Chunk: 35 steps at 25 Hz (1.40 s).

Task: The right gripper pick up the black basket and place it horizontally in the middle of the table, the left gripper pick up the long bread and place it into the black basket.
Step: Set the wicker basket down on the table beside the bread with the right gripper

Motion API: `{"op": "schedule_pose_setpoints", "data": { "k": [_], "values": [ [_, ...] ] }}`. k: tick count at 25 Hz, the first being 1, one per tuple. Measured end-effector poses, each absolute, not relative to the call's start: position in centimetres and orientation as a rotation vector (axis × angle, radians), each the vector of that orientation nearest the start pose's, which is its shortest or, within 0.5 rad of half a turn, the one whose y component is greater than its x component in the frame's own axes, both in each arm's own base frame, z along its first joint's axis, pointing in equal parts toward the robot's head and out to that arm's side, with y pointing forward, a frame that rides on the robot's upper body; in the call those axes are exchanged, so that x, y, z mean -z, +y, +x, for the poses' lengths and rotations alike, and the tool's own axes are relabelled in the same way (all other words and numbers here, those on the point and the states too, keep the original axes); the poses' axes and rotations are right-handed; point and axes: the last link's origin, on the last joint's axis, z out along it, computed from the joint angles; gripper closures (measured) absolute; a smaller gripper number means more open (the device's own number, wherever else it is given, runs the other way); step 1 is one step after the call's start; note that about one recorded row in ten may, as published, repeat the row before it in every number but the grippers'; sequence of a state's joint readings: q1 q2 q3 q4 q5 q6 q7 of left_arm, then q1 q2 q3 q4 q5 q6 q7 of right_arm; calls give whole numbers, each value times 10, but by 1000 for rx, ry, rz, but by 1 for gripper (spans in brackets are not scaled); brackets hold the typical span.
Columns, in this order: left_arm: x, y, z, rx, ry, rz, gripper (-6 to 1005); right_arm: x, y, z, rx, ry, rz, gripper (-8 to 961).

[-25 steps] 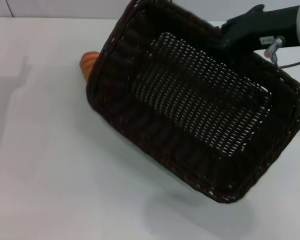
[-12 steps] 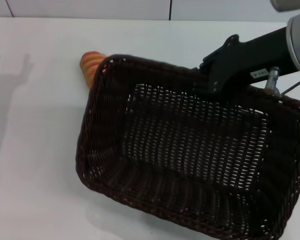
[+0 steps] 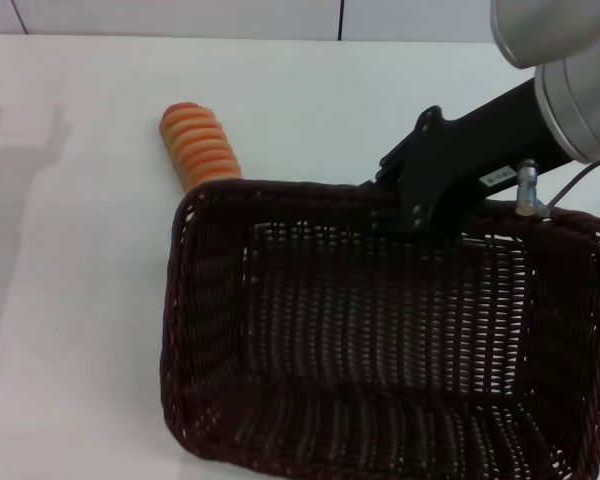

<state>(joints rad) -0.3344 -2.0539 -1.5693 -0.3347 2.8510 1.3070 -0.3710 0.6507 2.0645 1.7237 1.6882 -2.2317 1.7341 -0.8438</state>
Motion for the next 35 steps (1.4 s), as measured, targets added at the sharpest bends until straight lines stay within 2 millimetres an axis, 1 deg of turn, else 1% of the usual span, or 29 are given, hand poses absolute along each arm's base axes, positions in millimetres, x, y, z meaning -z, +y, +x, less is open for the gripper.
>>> {"op": "schedule_pose_setpoints", "data": {
  "k": [7,11,17,23,27,35],
  "values": [
    [-70,335,-322,1020,-474,-1273,140,-11,314,59,210,28,-3074,771],
    [-69,336,-322,1019,-475,-1275,140,-6,315,59,237,22,-3094,767],
    [-69,338,-319,1017,-465,-1277,140,4,322,63,289,45,-3131,745],
    [-68,339,-318,1020,-465,-1277,140,6,329,63,306,52,-3125,723],
    [-68,339,-317,1022,-466,-1277,139,12,336,70,384,83,-3112,709],
    [-67,338,-317,1027,-468,-1275,139,15,336,70,410,67,-3096,650]
  ]
}}
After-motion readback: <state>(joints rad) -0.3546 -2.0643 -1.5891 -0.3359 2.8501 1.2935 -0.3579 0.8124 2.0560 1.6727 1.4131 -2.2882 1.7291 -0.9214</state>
